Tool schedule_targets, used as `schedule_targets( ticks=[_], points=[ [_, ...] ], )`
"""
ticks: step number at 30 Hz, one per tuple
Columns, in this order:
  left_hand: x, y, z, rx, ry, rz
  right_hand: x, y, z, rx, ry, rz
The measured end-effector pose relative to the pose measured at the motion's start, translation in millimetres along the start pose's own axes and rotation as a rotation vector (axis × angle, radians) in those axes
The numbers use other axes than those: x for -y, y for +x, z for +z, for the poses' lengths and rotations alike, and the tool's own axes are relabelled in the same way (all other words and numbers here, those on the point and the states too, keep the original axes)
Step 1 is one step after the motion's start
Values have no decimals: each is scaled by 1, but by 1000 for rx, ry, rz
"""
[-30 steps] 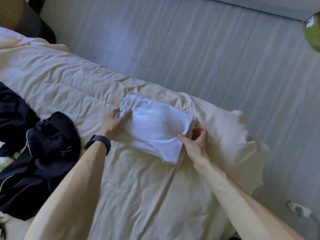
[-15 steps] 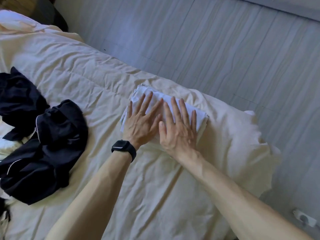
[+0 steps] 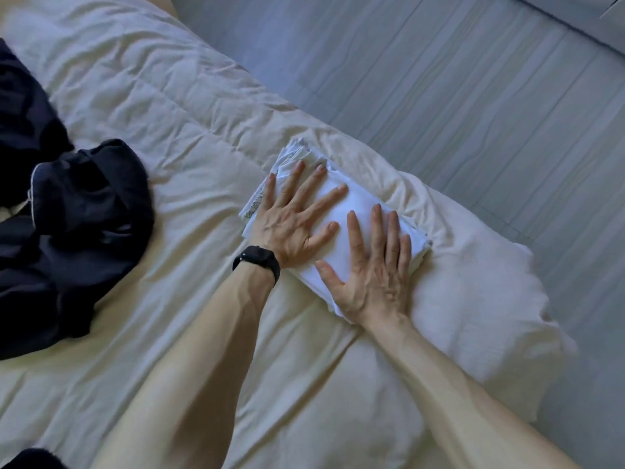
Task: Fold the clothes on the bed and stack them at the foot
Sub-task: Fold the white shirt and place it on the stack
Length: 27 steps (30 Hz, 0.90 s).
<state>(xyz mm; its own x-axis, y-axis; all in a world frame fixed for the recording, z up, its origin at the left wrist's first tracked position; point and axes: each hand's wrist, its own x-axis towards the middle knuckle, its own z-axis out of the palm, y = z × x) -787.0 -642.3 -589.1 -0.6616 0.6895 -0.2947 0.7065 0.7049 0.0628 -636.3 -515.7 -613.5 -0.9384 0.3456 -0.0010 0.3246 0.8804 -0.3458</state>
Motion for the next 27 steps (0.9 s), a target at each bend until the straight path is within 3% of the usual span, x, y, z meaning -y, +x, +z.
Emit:
schedule_targets(
  ticks=[4, 7, 11, 15, 20, 27],
  points=[
    [-1, -6, -42, 108, -23, -96, -3, -9, -47, 148, -11, 33],
    [0, -44, -88, 197, 9, -276, -22, -31, -101, 408, -102, 57],
    [-21, -158, -135, 220, -130, -447, -8, -62, -178, 607, -144, -104],
    [-56, -306, -161, 158, -354, -589, 59, -121, -249, 594, -47, -308],
    [-100, -516, -176, -79, -538, -813, 161, -230, -314, 450, 129, -611],
    [-163, -792, -169, -398, -460, -1156, 279, -409, -362, 396, 266, -997]
  ],
)
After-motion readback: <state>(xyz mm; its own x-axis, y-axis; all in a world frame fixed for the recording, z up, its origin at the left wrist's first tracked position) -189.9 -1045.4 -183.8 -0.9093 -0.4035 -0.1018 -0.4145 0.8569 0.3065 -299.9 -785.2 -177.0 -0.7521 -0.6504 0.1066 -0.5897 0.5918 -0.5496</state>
